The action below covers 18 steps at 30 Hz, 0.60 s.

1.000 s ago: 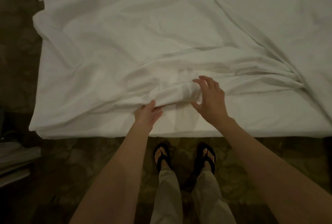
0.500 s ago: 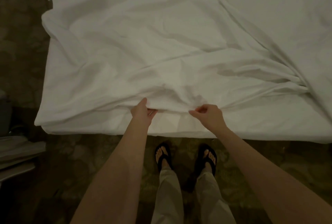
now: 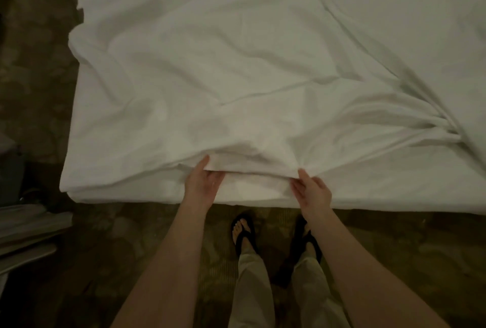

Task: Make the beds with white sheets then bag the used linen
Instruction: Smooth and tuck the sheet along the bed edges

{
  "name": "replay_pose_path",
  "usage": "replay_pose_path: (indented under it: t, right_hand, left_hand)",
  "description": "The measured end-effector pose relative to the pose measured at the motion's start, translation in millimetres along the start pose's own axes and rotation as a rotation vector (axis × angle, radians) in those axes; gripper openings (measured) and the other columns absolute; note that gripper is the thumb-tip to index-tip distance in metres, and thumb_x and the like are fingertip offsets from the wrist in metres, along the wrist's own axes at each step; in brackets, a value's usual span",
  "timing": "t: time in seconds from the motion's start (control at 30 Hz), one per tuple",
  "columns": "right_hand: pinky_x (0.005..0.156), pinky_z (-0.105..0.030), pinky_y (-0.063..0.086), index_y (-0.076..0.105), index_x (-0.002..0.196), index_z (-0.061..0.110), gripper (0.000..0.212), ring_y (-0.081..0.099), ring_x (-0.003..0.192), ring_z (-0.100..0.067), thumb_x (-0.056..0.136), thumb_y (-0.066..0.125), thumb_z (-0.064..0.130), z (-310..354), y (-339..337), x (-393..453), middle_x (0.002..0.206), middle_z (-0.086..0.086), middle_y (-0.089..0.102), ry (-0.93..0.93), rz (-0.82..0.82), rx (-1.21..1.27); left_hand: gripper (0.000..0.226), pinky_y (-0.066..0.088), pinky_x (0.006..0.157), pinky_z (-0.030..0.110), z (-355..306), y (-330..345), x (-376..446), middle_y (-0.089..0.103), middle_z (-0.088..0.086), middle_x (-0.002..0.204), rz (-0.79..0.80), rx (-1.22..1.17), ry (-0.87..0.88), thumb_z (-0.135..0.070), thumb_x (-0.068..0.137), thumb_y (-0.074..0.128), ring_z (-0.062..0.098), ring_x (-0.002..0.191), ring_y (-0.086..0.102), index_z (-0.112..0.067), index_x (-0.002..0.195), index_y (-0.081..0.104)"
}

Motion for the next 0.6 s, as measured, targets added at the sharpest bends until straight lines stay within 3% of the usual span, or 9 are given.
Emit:
replay_pose_path:
  t: [0.03, 0.1, 0.23, 0.3, 0.37, 0.43, 0.53, 0.6]
  right_hand:
    - [0.079, -0.034, 0.057, 0.056, 0.095, 0.005, 0.014, 0.065, 0.093, -0.023, 0.087, 0.068, 0.006, 5.5, 7.0, 1.2, 0.124, -0.022, 0.061, -0.006, 0.04, 0.043]
    - [0.072, -0.036, 0.059, 0.058, 0.115, 0.004, 0.033, 0.066, 0.101, -0.026, 0.085, 0.071, 0.009, 21.9, 26.6, -0.2, 0.121, -0.016, 0.064, -0.006, 0.122, 0.187]
    - [0.072, -0.032, 0.06, 0.062, 0.116, 0.002, 0.033, 0.069, 0.1, -0.024, 0.086, 0.069, 0.012, 30.3, 29.1, -12.2, 0.115, -0.013, 0.069, -0.062, 0.219, 0.27]
    - [0.07, -0.032, 0.061, 0.061, 0.113, 0.0, 0.03, 0.067, 0.099, -0.025, 0.087, 0.068, 0.012, 9.3, 6.9, -12.0, 0.119, -0.016, 0.066, -0.015, 0.1, 0.158]
    - [0.067, -0.031, 0.06, 0.061, 0.107, 0.001, 0.022, 0.065, 0.094, -0.023, 0.088, 0.068, 0.01, -0.7, -4.4, -7.8, 0.122, -0.018, 0.063, 0.017, 0.01, 0.1]
    - [0.068, -0.034, 0.06, 0.06, 0.112, 0.003, 0.028, 0.065, 0.095, -0.024, 0.087, 0.07, 0.011, 6.3, 10.8, -3.0, 0.122, -0.015, 0.063, 0.009, 0.025, 0.134]
    - [0.077, -0.04, 0.06, 0.06, 0.121, 0.004, 0.044, 0.067, 0.102, -0.027, 0.082, 0.076, 0.017, 24.8, 43.2, -4.4, 0.117, -0.011, 0.067, -0.027, 0.118, 0.236]
    - [0.077, -0.04, 0.06, 0.058, 0.123, 0.001, 0.045, 0.068, 0.101, -0.026, 0.083, 0.074, 0.012, 24.0, 44.4, -6.4, 0.116, -0.012, 0.068, -0.065, 0.11, 0.25]
  left_hand:
    - [0.027, 0.054, 0.088, 0.038, -5.5, 5.6, 2.6, 0.063, 0.015, 0.124, -0.015, -0.103, 0.039, -0.019, 0.094, 0.062, 0.026, 0.106, 0.063, -0.008, 0.119, 0.061]
    - [0.036, 0.057, 0.086, 0.036, -23.4, 12.7, 6.5, 0.066, 0.012, 0.121, -0.022, -0.261, 0.164, -0.022, 0.09, 0.067, 0.024, 0.106, 0.066, -0.009, 0.123, 0.062]
    - [0.023, 0.059, 0.077, 0.028, -30.0, -5.9, -0.2, 0.07, 0.006, 0.11, -0.105, -0.176, 0.255, -0.019, 0.088, 0.069, 0.016, 0.092, 0.07, -0.009, 0.108, 0.065]
    - [0.016, 0.055, 0.086, 0.03, -15.3, -25.9, -1.8, 0.067, 0.007, 0.112, -0.212, -0.048, 0.209, -0.016, 0.09, 0.066, 0.016, 0.094, 0.067, -0.007, 0.103, 0.062]
    - [0.026, 0.053, 0.086, 0.03, -9.9, -32.9, 2.9, 0.062, 0.011, 0.119, -0.247, -0.02, 0.172, -0.012, 0.092, 0.064, 0.022, 0.103, 0.063, -0.003, 0.115, 0.057]
    - [0.039, 0.055, 0.08, 0.031, -16.2, -23.5, 9.8, 0.06, 0.013, 0.128, -0.179, -0.115, 0.146, -0.012, 0.092, 0.064, 0.023, 0.106, 0.062, -0.004, 0.129, 0.054]
    - [0.046, 0.056, 0.087, 0.036, -25.9, 4.9, 11.9, 0.067, 0.009, 0.122, 0.01, -0.161, 0.113, -0.025, 0.084, 0.073, 0.023, 0.108, 0.065, -0.011, 0.126, 0.061]
    - [0.049, 0.057, 0.086, 0.039, -19.1, 10.1, 11.0, 0.068, 0.008, 0.119, -0.025, -0.176, 0.122, -0.021, 0.08, 0.077, 0.024, 0.107, 0.066, -0.01, 0.125, 0.061]
Point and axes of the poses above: each hand's wrist, its own x-axis towards the middle knuckle, its own y-axis out of the palm, z = x × y, the point moved 2 cm from there along x, towards the middle knuckle
